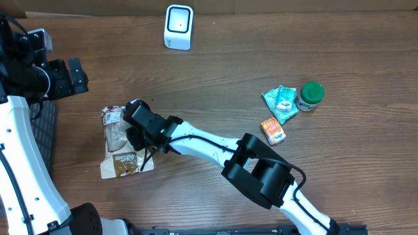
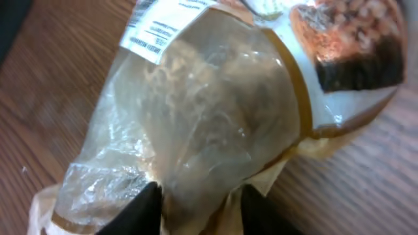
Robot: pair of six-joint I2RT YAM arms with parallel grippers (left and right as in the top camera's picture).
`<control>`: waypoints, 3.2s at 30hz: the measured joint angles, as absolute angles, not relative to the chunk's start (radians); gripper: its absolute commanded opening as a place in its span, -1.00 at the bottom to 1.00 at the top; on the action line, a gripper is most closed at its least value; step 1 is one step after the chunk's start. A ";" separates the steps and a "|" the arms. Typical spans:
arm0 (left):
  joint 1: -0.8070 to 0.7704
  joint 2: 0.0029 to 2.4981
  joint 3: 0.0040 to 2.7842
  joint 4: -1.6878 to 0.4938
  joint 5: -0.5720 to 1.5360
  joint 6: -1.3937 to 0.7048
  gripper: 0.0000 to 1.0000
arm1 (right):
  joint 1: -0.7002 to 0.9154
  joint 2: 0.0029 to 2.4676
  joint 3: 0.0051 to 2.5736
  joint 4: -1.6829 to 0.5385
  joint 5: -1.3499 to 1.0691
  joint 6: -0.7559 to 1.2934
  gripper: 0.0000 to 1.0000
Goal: Scan the item barcode
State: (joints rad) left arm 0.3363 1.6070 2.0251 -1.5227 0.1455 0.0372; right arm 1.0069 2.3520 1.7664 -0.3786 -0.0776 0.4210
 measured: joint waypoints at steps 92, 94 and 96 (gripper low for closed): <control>0.336 1.607 2.025 -1.523 0.146 0.037 0.99 | 0.360 2.071 1.287 -0.533 -0.610 0.576 -0.93; 0.336 1.607 2.025 -1.523 0.146 0.037 0.99 | 0.360 2.071 1.287 -0.531 -0.624 0.549 -0.92; 0.336 1.607 2.025 -1.523 0.146 0.037 0.99 | 0.358 2.071 1.288 -0.537 -0.650 0.494 -0.92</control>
State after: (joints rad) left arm 0.3363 1.6070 2.0251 -1.5230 0.1455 0.0372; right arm 0.3576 2.0712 1.2877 -0.5373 -0.6502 0.4942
